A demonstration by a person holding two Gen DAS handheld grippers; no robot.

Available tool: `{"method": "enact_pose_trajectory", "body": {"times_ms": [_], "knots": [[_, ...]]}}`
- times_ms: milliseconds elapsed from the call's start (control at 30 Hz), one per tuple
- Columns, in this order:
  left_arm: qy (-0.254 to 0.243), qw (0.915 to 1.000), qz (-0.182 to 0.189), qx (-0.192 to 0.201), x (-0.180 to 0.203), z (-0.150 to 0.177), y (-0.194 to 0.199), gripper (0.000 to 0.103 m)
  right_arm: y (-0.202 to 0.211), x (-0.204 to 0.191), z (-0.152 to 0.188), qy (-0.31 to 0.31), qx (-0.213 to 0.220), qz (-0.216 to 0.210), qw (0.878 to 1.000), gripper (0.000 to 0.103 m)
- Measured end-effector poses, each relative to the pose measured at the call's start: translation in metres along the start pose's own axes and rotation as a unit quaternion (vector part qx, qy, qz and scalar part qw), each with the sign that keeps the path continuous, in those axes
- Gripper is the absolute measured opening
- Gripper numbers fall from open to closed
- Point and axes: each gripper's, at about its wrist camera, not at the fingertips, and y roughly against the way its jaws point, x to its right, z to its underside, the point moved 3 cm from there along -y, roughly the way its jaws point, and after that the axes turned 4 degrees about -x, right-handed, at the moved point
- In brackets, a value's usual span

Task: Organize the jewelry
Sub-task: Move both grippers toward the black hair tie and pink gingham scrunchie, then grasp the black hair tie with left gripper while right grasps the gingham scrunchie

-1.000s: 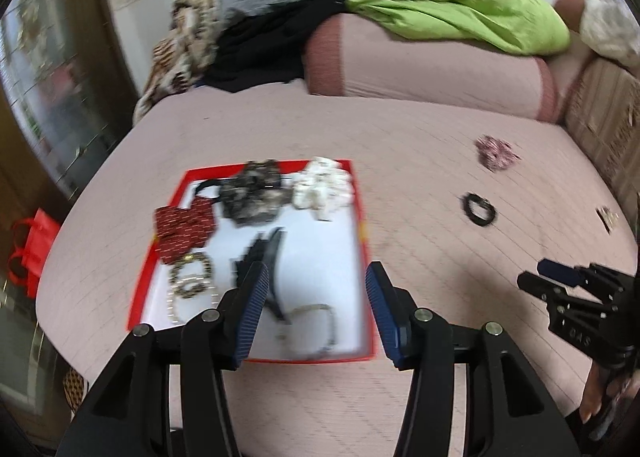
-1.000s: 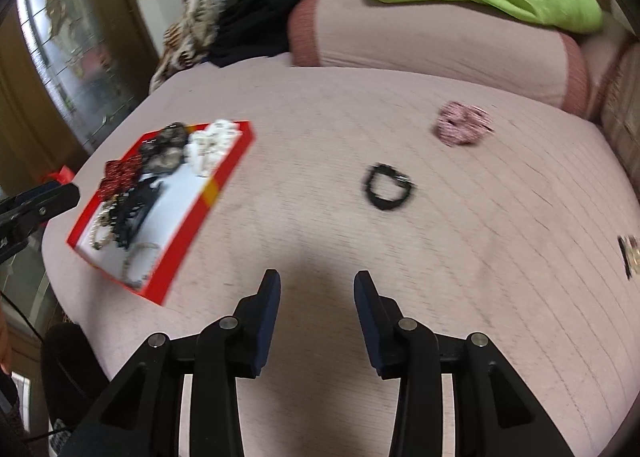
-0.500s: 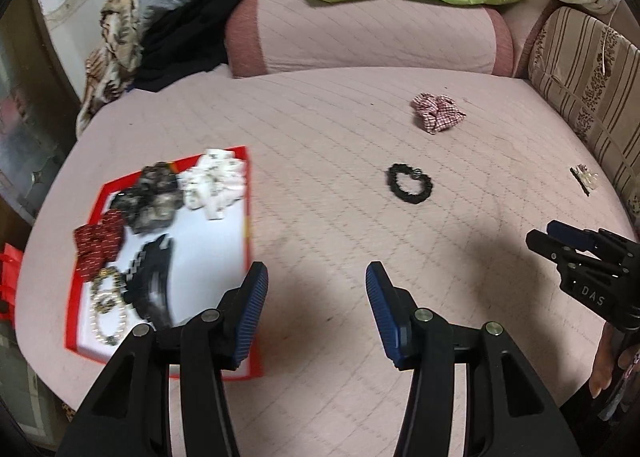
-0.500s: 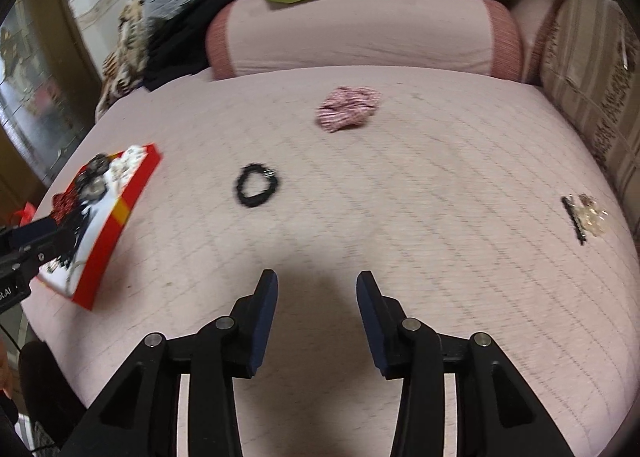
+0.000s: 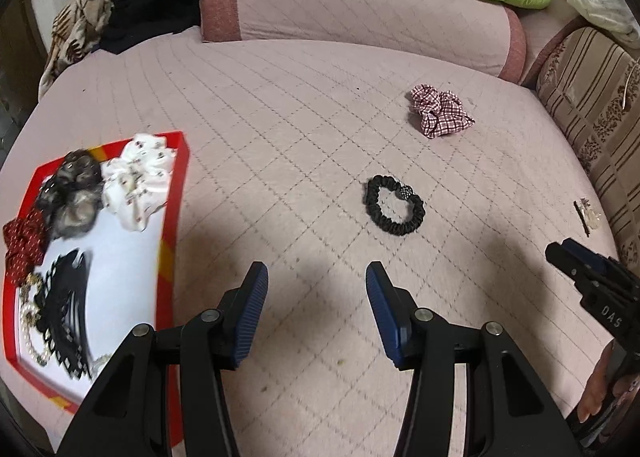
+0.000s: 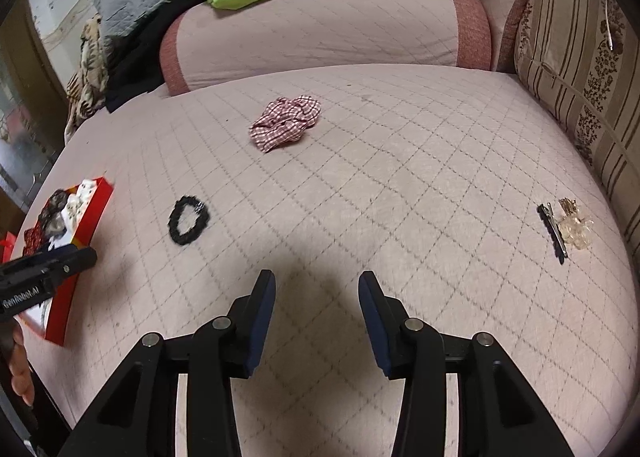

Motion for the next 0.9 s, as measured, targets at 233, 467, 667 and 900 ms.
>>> {"method": "enact_pose_trajectory", "body": {"times_ms": [233,467,667,900], "knots": [[-0.004,0.9996,0.029,0.003,0.013,-0.02,-0.02,0.05,-0.017,0.005,-0.027,-0.023,0.001,-0.019,1.0,0.05],[-0.003,0.998,0.062,0.003,0.02,-0.04,-0.041,0.05,-0.037,0.009,-0.072,-0.038,0.016,-0.024,0.999,0.058],[0.008,0.9949,0.099,-0.012,0.022,-0.05,-0.067,0.05,-0.074,0.008,-0.115,-0.063,0.0,-0.039,0.997,0.059],[-0.005,0.9938,0.11,-0.016,0.026,-0.05,-0.084,0.043,-0.113,0.002,-0.143,-0.074,-0.02,-0.036,0.996,0.059]]}}
